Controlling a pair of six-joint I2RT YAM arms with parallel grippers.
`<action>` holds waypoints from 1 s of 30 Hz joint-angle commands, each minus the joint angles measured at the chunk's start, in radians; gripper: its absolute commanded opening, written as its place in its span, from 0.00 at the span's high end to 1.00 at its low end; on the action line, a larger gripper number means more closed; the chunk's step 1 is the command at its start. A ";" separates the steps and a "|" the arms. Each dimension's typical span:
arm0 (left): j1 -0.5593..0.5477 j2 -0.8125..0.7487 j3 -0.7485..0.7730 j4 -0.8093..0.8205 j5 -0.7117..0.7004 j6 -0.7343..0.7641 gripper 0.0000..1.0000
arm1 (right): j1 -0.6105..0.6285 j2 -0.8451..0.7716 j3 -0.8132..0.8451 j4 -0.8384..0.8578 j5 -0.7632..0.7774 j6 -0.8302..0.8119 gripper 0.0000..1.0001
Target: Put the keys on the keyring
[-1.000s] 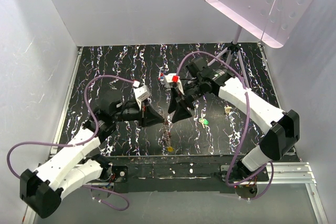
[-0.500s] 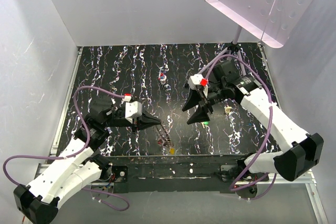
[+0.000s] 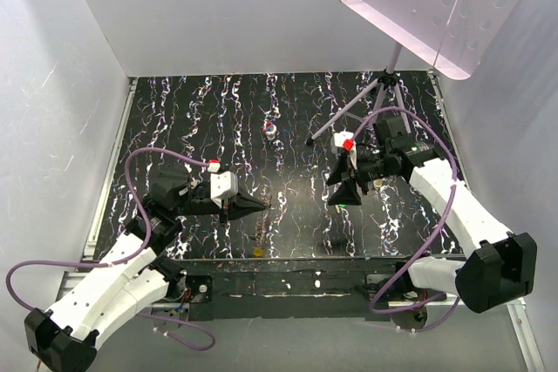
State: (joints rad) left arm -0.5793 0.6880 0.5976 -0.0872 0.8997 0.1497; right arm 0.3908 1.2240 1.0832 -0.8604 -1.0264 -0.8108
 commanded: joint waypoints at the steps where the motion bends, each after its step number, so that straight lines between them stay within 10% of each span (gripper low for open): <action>1: 0.016 -0.028 0.041 -0.069 -0.033 0.034 1.00 | -0.039 -0.014 -0.106 0.139 0.182 0.065 0.32; 14: 0.036 -0.093 -0.002 -0.106 -0.119 0.102 1.00 | -0.099 0.426 0.107 0.061 0.426 0.377 0.51; 30: 0.045 -0.084 0.004 -0.120 -0.117 0.120 1.00 | -0.101 0.597 0.152 0.075 0.442 0.498 0.54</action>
State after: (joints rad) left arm -0.5404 0.6090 0.5934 -0.2302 0.7822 0.2554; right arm 0.2939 1.7996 1.2037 -0.7704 -0.5720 -0.3473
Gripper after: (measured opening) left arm 0.018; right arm 0.474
